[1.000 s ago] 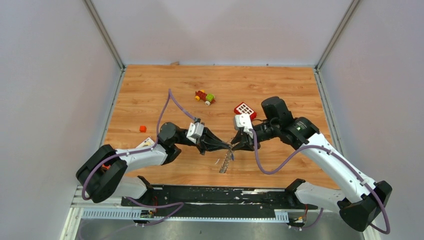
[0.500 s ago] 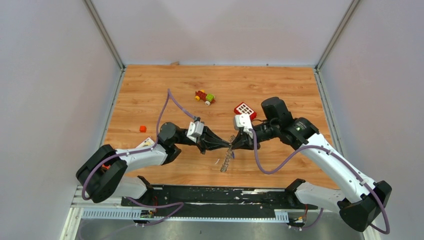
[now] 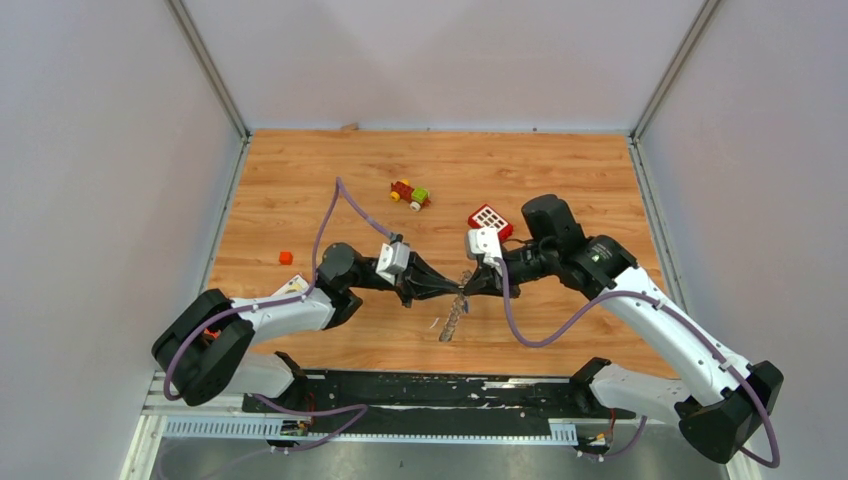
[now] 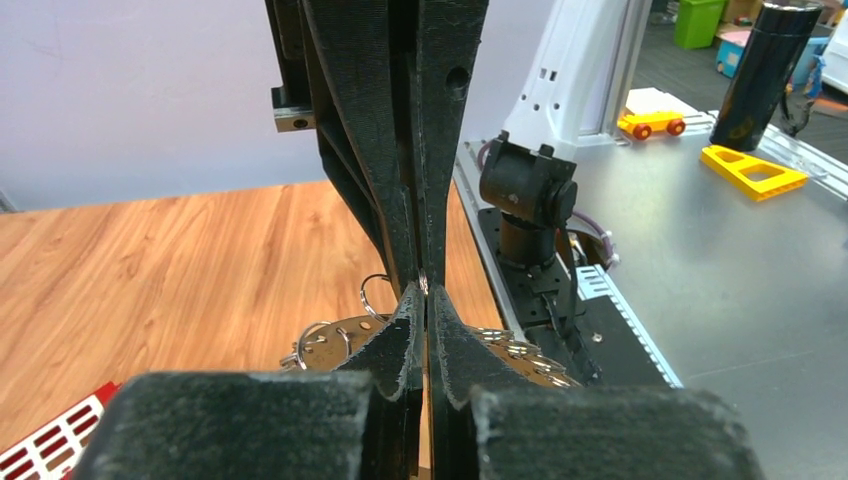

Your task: Put the keys on the keyring

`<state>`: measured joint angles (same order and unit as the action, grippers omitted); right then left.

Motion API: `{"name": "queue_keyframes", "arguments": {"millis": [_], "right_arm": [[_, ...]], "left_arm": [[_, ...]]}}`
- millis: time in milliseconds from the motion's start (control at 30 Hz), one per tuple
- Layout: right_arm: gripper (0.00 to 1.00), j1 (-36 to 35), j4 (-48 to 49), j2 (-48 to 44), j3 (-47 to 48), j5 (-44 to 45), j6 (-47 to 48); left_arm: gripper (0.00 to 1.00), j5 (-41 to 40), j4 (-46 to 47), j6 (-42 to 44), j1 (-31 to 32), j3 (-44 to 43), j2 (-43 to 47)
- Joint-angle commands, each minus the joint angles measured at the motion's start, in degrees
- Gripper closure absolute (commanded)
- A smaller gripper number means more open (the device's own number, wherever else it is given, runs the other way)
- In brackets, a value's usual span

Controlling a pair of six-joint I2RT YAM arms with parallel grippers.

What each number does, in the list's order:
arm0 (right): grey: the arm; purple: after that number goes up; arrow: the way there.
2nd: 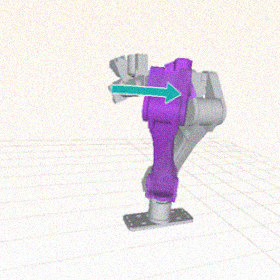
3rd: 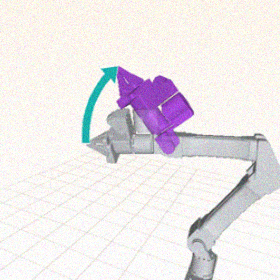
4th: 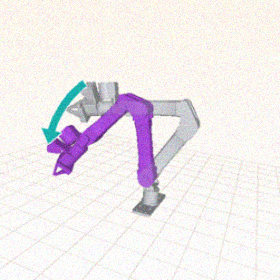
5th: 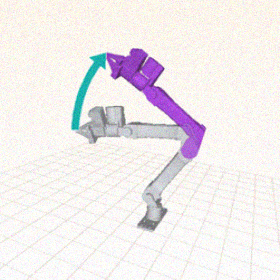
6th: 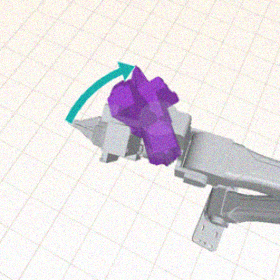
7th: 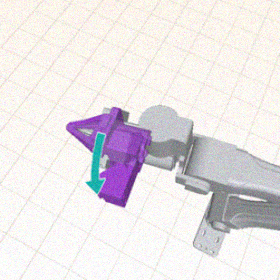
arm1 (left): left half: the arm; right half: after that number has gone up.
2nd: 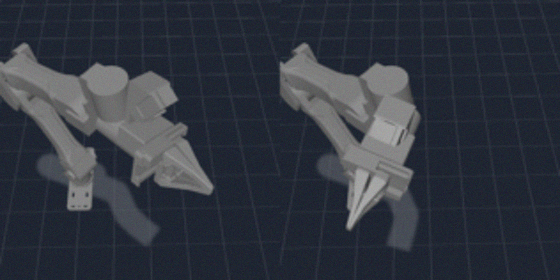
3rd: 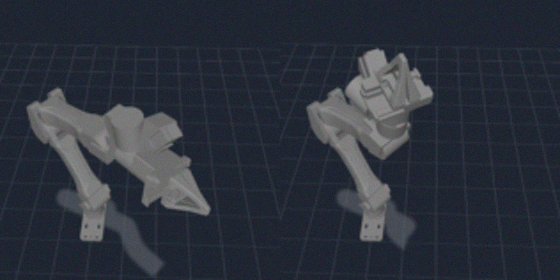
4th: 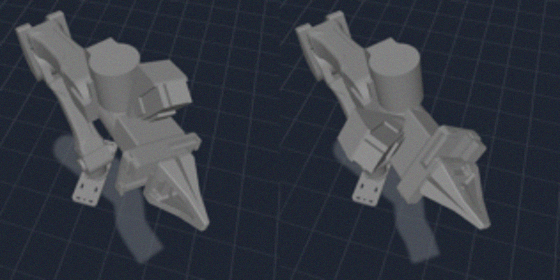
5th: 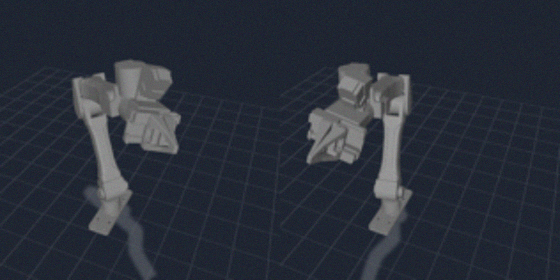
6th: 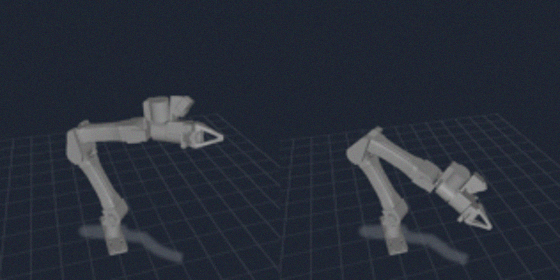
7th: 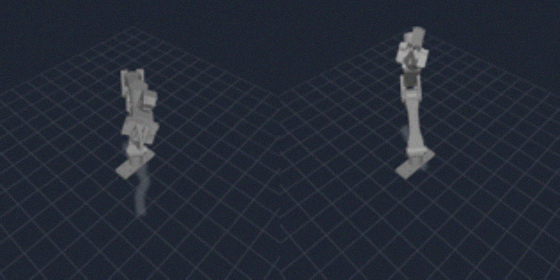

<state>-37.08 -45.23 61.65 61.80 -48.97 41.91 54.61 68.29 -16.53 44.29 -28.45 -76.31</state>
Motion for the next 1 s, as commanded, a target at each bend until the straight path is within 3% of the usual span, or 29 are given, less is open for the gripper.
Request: {"name": "queue_keyframes", "arguments": {"millis": [0, 133, 300, 967], "right_arm": [[1.0, -0.2, -1.1, -1.4, 2.0, 4.1, 1.6], [1.0, -1.3, -5.5, 0.2, 4.5, 8.6, 2.6], [1.0, -2.3, -8.5, 2.4, 7.1, 11.9, 2.3], [1.0, -3.3, -13.6, 9.2, 14.7, 14.2, 0.7]], "left_arm": [[0.92, 0.7, -7.9, 6.5, -0.3, -2.7, 0.9], [0.76, -1.3, -19.1, 12.7, -0.3, -5.6, 2.7], [0.67, -1.1, -27.6, 17.8, -0.3, -8.9, 3.8], [0.67, -1.5, -23.6, 14.9, -0.2, -9.2, 1.7]]}}
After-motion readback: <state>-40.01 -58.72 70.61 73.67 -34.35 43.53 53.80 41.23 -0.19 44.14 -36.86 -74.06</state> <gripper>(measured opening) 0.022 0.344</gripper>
